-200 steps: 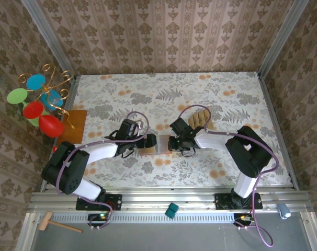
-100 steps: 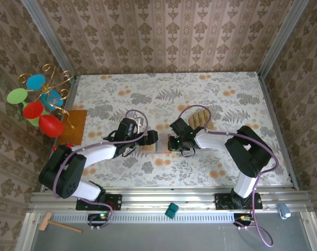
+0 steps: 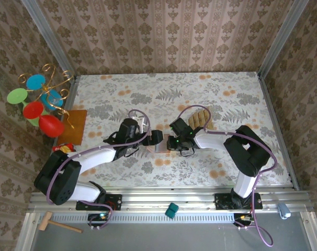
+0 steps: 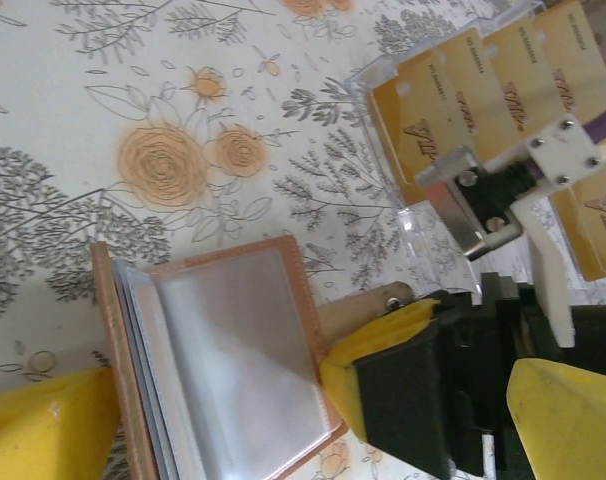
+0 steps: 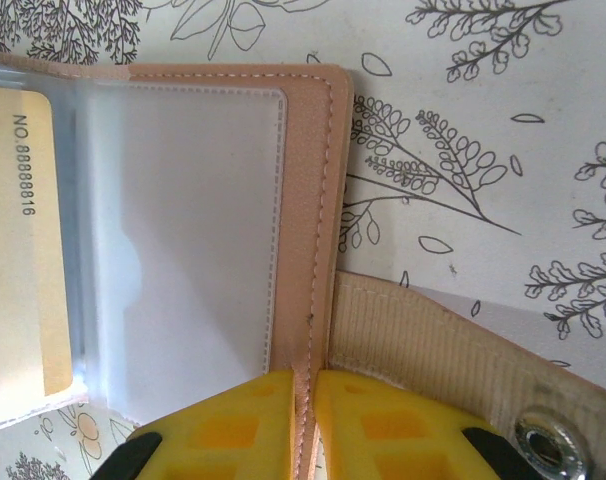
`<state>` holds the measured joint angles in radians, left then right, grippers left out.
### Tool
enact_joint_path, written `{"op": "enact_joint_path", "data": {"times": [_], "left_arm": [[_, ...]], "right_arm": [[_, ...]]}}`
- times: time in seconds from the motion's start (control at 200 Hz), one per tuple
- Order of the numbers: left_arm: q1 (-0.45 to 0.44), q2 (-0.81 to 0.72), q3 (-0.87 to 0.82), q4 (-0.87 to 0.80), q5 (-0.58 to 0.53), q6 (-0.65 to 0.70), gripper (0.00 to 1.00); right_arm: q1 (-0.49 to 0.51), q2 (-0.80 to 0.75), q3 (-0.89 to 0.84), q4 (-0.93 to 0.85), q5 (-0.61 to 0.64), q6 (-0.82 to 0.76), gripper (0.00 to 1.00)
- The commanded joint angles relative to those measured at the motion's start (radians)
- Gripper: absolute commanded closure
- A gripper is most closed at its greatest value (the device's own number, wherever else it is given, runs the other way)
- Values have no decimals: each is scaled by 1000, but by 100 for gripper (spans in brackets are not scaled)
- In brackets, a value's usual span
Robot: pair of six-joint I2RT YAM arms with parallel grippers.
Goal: Put the credit cards into the card holder
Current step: Close the card holder at the center of the table.
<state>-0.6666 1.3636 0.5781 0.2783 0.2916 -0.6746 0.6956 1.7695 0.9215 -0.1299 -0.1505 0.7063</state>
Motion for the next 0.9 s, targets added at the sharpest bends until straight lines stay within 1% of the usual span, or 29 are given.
{"op": "enact_joint_path", "data": {"times": [0.0, 0.205, 0.37, 0.53, 0.7, 0.84, 0.895], "left_arm": [[-23, 6, 9, 50, -2, -31, 0], [-42, 13, 12, 65, -16, -42, 0], [-53, 25, 11, 82, -20, -48, 0], [-60, 37, 17, 90, -20, -50, 0], [-63, 44, 27, 90, -17, -49, 0], [-64, 45, 34, 88, -18, -48, 0], [-64, 45, 34, 86, -19, -46, 0]], "right_arm": [[7, 54, -6, -47, -10, 3, 83], [-24, -25, 31, -90, -12, -7, 81], [-84, -98, 39, -104, -16, -2, 79], [-137, -166, 36, -114, -20, 4, 76], [-164, -224, 26, -148, 3, -7, 66], [-166, -249, 21, -216, 79, -33, 60], [-167, -252, 15, -234, 96, -37, 59]]}}
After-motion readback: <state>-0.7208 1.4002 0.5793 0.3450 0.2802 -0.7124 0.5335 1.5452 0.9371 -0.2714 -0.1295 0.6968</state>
